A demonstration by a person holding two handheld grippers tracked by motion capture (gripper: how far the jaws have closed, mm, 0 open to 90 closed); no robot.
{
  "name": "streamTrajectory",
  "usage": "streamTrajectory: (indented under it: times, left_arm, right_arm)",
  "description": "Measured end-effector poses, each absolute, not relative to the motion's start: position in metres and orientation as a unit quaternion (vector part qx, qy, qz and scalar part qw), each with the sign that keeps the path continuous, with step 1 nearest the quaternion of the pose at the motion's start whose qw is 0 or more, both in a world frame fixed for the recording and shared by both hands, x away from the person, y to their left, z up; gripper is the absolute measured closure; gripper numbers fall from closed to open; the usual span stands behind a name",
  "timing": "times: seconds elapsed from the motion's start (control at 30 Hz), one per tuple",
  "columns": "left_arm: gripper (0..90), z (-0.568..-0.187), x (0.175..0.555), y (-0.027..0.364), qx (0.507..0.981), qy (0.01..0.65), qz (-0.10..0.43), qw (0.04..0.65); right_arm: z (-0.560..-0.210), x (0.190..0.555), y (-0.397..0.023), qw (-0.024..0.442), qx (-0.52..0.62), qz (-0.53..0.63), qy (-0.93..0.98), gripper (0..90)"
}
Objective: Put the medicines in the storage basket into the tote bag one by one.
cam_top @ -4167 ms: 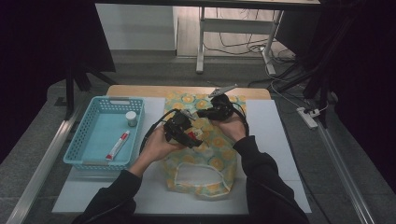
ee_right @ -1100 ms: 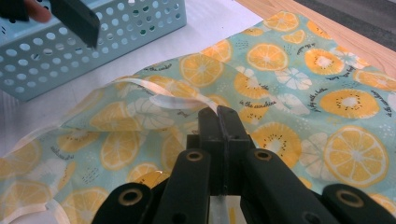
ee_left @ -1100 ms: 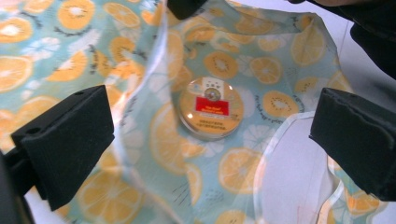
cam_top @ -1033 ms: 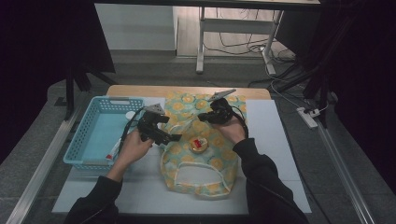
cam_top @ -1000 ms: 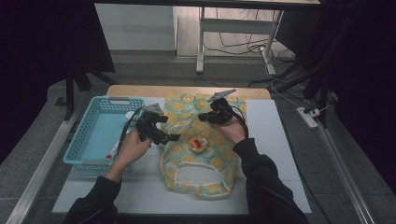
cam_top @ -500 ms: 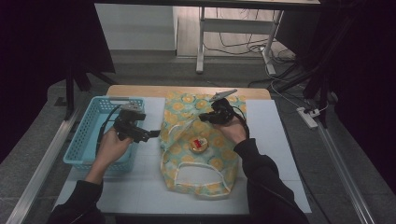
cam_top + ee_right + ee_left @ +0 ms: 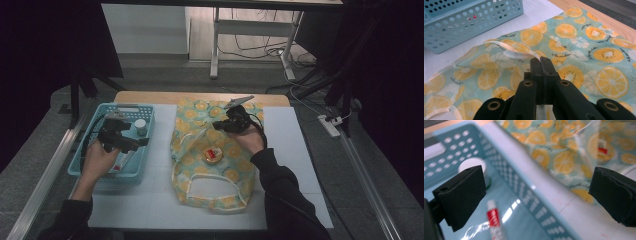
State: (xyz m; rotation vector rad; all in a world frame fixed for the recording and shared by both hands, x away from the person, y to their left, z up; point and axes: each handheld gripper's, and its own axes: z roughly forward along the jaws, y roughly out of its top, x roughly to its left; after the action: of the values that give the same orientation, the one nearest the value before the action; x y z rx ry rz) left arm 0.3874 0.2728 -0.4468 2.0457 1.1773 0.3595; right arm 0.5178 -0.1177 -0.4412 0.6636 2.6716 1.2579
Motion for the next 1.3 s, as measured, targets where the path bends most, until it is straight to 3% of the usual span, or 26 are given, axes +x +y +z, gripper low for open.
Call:
streamTrajectory:
  times: [0.3, 0.63, 0.93, 1.07, 1.13, 1.3]
  left_arm:
    - [0.4, -0.466, 0.385, 0.294, 0.791, 0.501, 0.152, 0.316]
    - [0.0, -0.490, 0.399, 0.303, 0.804, 0.514, 0.115, 0.274]
    - [0.8, -0.508, 0.412, 0.296, 0.828, 0.518, 0.071, 0.201]
    - [12.0, -0.511, 0.414, 0.295, 0.831, 0.523, 0.066, 0.181]
    - [24.3, -0.512, 0.414, 0.293, 0.834, 0.519, 0.059, 0.176]
    - [44.9, -0.514, 0.415, 0.293, 0.830, 0.531, 0.057, 0.161]
  right_arm:
    - [-0.443, 0.517, -0.116, 0.054, 0.215, 0.412, 0.884, 90.0]
    - [-0.444, 0.516, -0.115, 0.053, 0.214, 0.412, 0.884, 90.0]
    - [-0.444, 0.515, -0.114, 0.052, 0.213, 0.412, 0.885, 90.0]
    - [-0.444, 0.515, -0.114, 0.052, 0.212, 0.411, 0.885, 90.0]
    - [-0.444, 0.514, -0.114, 0.051, 0.212, 0.411, 0.885, 90.0]
    - [-0.445, 0.515, -0.115, 0.052, 0.213, 0.412, 0.884, 90.0]
